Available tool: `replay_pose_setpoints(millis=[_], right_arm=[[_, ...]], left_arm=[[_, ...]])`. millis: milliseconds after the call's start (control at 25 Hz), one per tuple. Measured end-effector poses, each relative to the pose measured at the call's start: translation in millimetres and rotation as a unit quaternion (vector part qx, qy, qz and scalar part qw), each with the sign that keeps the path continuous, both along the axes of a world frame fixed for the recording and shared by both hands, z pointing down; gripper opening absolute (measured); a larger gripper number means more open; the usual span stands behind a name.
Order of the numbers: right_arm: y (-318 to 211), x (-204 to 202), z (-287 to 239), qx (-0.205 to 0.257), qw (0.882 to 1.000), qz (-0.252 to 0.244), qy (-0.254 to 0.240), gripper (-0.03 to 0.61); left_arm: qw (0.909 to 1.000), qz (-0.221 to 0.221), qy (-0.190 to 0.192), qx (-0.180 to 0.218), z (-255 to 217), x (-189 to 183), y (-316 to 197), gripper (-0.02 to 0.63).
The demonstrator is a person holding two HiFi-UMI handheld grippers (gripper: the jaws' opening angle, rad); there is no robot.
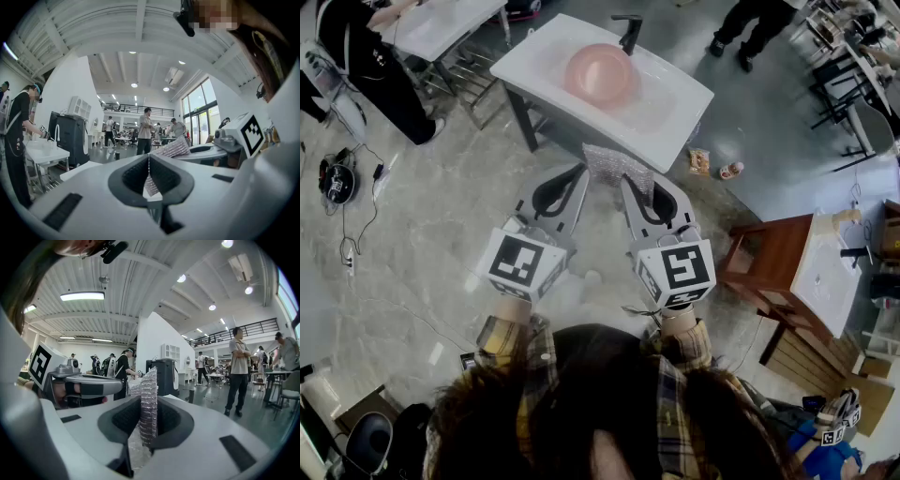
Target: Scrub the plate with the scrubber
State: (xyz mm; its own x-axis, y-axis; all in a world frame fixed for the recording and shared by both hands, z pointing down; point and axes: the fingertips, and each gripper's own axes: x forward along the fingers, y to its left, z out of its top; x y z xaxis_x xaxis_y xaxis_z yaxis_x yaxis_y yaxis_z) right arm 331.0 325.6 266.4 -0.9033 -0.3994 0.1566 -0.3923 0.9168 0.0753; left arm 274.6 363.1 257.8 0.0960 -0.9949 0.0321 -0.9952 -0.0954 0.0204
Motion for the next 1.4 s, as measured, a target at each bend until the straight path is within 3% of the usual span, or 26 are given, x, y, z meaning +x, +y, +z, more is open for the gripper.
replay_pose_setpoints(millis=[600,840,1080,1400], right_arm=[[-19.6,34.0,7.7,-0.014,1.0,0.011,-0.014,0.084],[-32.0,20.6,14.0,-0.021,1.0,0.005,-0.015,0.084],[-62.2,-26.0,18.9,-0.021,1.0,0.01,-0.012,0.084],[-117.2,-125.5,8.1,-0.019,0.999,0.027,-0.006,0.084]], left_arm=[[0.9998,-0.016,-0.012,-0.009,5.2,16.5,-9.9,0.017],[0.9995,-0.027,-0.014,-0.01,6.3,0.1,-19.0,0.017],[0.9996,-0.023,-0.012,-0.007,11.5,-46.6,-51.5,0.017],[0.9999,-0.006,-0.01,-0.009,0.8,-149.6,-106.4,0.017]])
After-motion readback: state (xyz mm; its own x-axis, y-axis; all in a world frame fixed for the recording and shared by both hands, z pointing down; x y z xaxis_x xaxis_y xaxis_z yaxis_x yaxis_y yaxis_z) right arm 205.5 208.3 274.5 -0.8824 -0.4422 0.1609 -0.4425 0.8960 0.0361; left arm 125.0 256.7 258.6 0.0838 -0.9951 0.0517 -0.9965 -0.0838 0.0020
